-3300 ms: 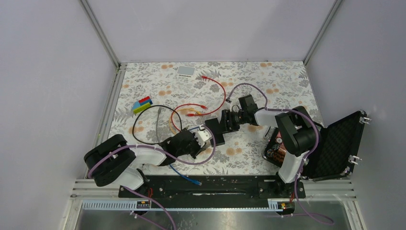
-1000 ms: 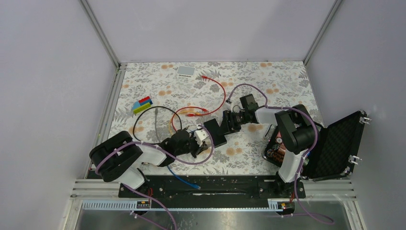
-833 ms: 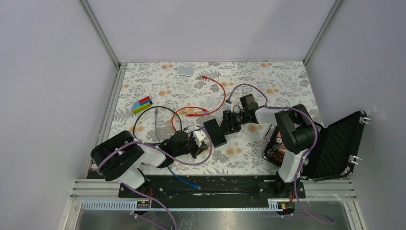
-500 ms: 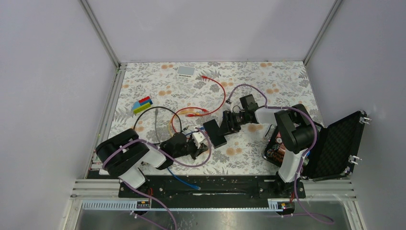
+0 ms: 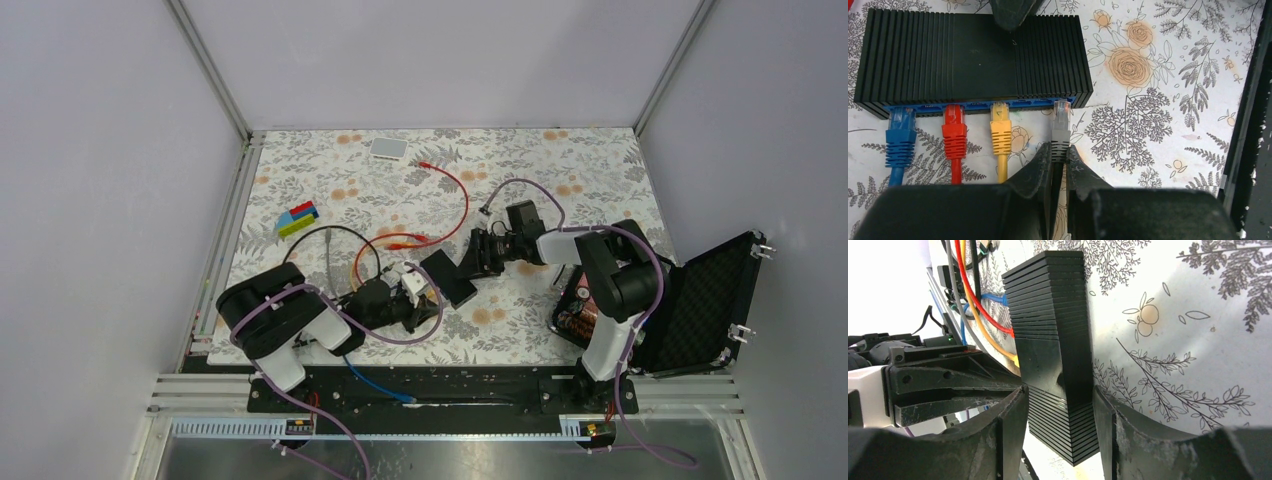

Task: Insert the plug into the switch port
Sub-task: Insert the connector into the switch port.

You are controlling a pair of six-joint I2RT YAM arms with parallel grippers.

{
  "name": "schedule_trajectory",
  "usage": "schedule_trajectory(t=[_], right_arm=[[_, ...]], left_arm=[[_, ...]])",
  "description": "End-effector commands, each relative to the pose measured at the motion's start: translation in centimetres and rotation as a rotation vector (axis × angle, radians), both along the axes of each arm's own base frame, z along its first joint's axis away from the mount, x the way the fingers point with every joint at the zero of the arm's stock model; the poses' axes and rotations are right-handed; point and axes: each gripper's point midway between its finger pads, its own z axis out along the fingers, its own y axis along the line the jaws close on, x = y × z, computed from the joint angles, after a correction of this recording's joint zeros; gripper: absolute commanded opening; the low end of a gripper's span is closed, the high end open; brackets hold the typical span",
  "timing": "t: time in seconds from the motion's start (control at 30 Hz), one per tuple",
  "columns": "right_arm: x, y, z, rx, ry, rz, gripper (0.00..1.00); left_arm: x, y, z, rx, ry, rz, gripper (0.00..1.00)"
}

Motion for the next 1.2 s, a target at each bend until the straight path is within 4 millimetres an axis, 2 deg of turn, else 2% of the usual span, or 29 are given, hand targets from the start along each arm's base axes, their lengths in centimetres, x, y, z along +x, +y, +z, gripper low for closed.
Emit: schedule_trajectory(t=[0.0,0.27,0.47,0.7,0.87,1.03,1.17], right_arm=[[-3.3,-0.1,-1.9,-0.046,0.174,-0.063,0.57],[-3.9,-1.5,-1.7,-0.111,0.168,-0.167,0.58],[-3.9,-1.9,-2.3,-0.120,0.169,-0.229,0.57],[-3.7,-1.4,-2.4,-0.095,0.179,-0.217,0.57],[-4.0,-1.5,-2.2,-0.094,0.172,-0.205,0.57],[-4.3,-1.9,-2.2,-0.116,0.167,-0.201,0.56],[-4.1,-2.9,-2.5,-0.197,0.146,-0.208,0.56]], left_arm=[[1.3,-2.2,5.6,-0.227,-0.073,0.024,0.00],[2.6,-0.7,4.5,-0.138,-0.067,0.153,0.00],[2.0,-0.7,5.7,-0.171,-0.087,0.161,0.00],[0.6,-1.3,4.8,-0.139,-0.112,0.060,0.00],[1.1,-1.5,2.8,-0.072,-0.063,0.073,0.00],[0.9,-0.2,1.8,-0.055,-0.046,0.120,0.00],[0.7,0.2,1.9,-0.056,-0.053,0.123,0.00]])
